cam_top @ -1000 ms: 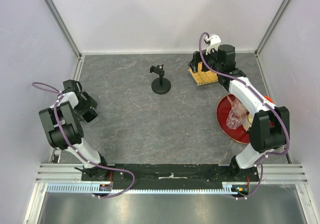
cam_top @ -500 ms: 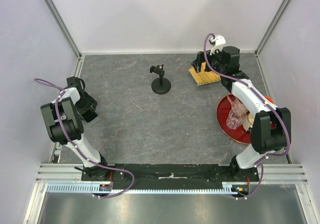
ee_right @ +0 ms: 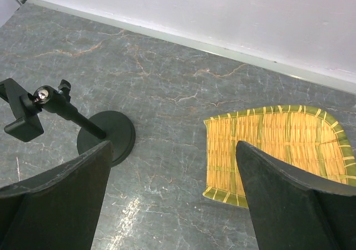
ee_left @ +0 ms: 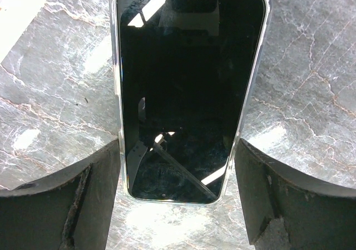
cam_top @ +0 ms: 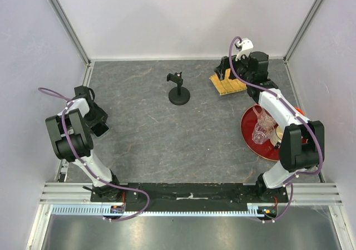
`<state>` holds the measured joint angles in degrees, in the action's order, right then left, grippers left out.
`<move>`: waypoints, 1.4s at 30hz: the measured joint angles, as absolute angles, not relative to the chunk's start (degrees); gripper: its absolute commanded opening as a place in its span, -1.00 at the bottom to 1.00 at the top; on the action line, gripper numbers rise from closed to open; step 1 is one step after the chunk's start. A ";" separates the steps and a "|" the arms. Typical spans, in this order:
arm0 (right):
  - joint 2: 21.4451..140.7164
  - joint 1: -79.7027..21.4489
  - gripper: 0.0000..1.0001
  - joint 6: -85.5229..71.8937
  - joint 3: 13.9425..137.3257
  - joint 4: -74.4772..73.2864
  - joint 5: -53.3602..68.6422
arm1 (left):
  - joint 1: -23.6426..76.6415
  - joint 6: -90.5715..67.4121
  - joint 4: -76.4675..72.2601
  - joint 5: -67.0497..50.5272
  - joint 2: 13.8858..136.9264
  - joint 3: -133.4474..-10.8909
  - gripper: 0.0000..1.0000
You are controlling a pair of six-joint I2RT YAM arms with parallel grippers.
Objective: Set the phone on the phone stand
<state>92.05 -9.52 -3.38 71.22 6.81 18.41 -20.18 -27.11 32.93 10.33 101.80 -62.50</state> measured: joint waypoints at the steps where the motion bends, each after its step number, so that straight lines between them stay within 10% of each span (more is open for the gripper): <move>1: 92.01 -9.52 0.96 -3.38 71.22 6.81 18.41 | -20.18 -27.05 32.86 10.26 101.73 -62.41 -0.95; 30: 91.88 -9.52 0.96 -4.58 71.20 6.94 19.49 | -19.86 -27.53 18.85 -9.58 72.47 -50.41 -0.95; 32: 91.88 -9.52 0.96 -4.58 71.20 6.94 19.49 | -19.68 -27.49 21.08 -11.20 74.35 -51.75 -0.32; 33: 91.88 -9.52 0.96 -4.58 71.20 6.94 19.49 | -19.46 -27.24 22.28 -12.03 75.53 -52.45 0.90; 42: 91.88 -9.52 0.96 -4.54 71.20 6.96 19.97 | -13.98 -15.59 35.27 -10.24 85.91 -63.33 0.97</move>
